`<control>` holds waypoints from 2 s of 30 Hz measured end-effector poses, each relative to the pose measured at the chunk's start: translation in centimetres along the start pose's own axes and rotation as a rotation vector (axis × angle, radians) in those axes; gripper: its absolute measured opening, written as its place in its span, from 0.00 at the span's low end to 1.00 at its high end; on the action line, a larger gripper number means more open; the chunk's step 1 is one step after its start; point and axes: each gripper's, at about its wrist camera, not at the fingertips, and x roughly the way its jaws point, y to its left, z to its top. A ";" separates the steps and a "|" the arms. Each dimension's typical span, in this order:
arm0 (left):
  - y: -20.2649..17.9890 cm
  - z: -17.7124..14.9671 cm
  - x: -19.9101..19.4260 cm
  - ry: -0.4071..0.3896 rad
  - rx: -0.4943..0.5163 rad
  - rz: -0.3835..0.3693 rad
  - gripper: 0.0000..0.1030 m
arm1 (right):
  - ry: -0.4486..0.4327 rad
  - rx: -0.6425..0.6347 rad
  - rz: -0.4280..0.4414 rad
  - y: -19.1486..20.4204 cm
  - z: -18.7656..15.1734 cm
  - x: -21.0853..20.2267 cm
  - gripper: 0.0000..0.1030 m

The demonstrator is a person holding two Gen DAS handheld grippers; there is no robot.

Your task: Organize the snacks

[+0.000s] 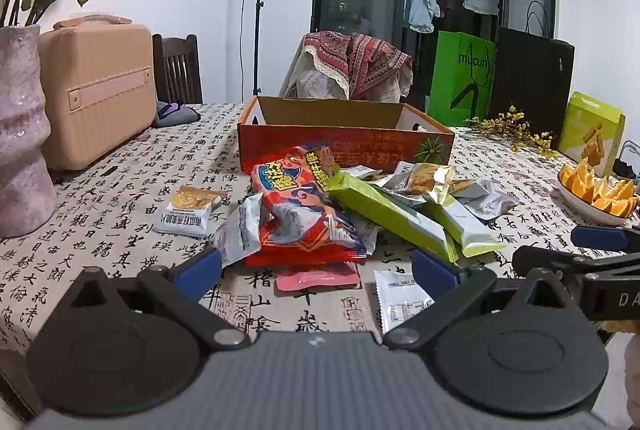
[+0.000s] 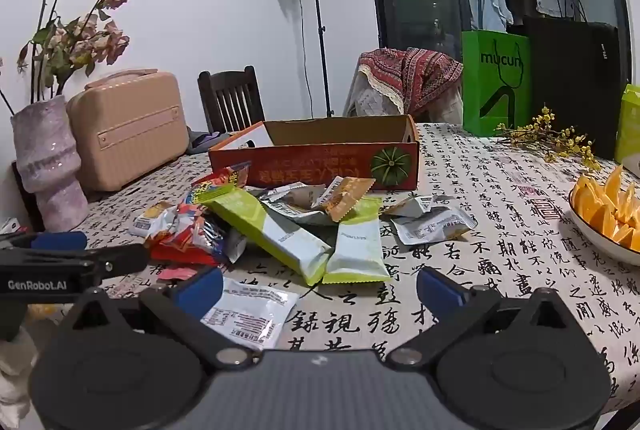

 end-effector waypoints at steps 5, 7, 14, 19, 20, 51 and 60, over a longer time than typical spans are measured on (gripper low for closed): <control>-0.3 -0.2 0.1 0.004 0.003 -0.001 1.00 | 0.004 0.004 -0.004 0.0 0.0 0.1 1.00; -0.5 -0.2 0.0 -0.002 0.004 -0.003 1.00 | 0.004 0.003 -0.007 -0.1 0.0 0.1 1.00; 0.1 -0.2 0.1 -0.002 -0.003 -0.017 1.00 | 0.003 0.005 -0.007 -0.3 0.1 0.2 1.00; 0.0 -0.1 0.0 0.001 -0.002 -0.022 1.00 | 0.000 0.008 -0.007 -0.1 0.0 0.2 1.00; 0.0 -0.2 0.1 0.001 -0.001 -0.023 1.00 | 0.000 0.007 -0.008 -0.1 0.0 0.2 1.00; -0.1 -0.1 0.2 0.000 -0.005 -0.021 1.00 | 0.004 0.010 -0.009 -0.2 0.0 0.2 1.00; -0.1 -0.1 0.1 -0.001 -0.005 -0.022 1.00 | 0.004 0.011 -0.009 -0.3 -0.1 0.3 1.00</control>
